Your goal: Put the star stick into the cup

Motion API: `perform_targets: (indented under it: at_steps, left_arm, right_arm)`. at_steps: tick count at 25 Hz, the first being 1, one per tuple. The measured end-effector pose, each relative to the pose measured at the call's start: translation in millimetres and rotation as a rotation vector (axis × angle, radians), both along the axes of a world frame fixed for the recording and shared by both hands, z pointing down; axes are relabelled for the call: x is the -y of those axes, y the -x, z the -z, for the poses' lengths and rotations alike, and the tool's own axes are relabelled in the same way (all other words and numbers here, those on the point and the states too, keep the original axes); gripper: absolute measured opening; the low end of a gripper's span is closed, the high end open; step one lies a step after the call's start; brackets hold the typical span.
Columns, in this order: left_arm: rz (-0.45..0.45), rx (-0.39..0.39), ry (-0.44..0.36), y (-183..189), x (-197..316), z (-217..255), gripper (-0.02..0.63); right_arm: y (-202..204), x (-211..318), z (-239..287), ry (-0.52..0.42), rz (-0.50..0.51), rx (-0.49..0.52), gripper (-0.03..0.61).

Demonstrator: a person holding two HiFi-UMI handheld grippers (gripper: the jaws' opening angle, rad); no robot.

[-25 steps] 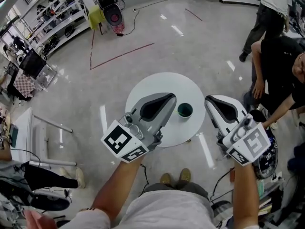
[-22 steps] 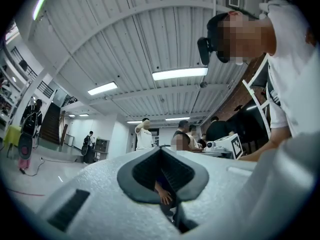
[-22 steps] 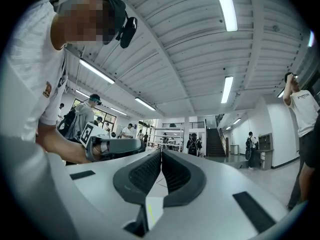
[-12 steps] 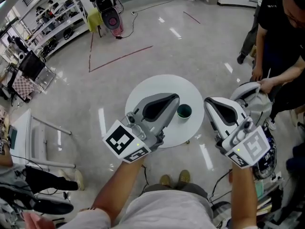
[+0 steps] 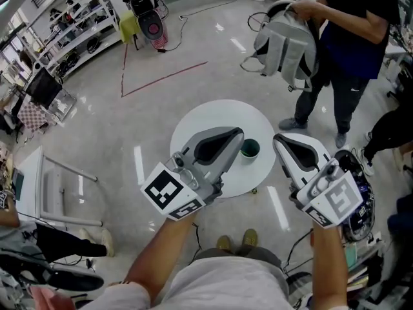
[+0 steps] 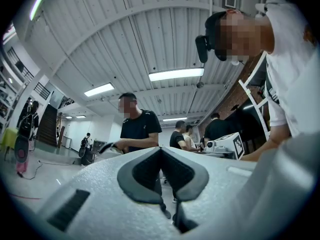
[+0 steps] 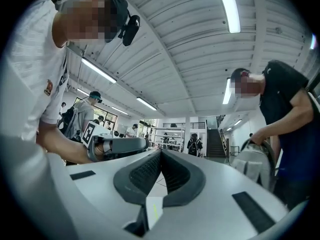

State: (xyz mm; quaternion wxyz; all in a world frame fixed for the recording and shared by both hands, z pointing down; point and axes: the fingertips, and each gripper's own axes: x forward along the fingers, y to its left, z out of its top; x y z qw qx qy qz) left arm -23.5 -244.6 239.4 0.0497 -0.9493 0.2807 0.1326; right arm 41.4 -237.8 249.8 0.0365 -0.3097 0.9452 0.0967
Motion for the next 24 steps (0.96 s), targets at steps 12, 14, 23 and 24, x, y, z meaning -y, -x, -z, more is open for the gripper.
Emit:
perform_targets:
  at_steps: [12, 14, 23, 24]
  left_arm:
    - [0.003, 0.001, 0.003, -1.4, -4.5, -1.4, 0.014]
    - [0.005, -0.001, 0.004, -1.0, -4.5, -4.1, 0.014]
    - [0.011, -0.004, 0.006, 3.3, -3.2, -1.9, 0.014]
    - [0.013, -0.004, 0.006, 3.9, -3.4, -1.3, 0.014]
  right_arm:
    - [2.1, -5.0, -2.3, 0.0, 0.003, -0.026, 0.011]
    - [1.8, -4.9, -4.3, -0.001, 0.004, -0.026, 0.011]
    - [4.5, -2.7, -2.5, 0.001, 0.005, -0.034, 0.011]
    - [5.6, -3.1, -0.8, -0.004, 0.008, -0.038, 0.011]
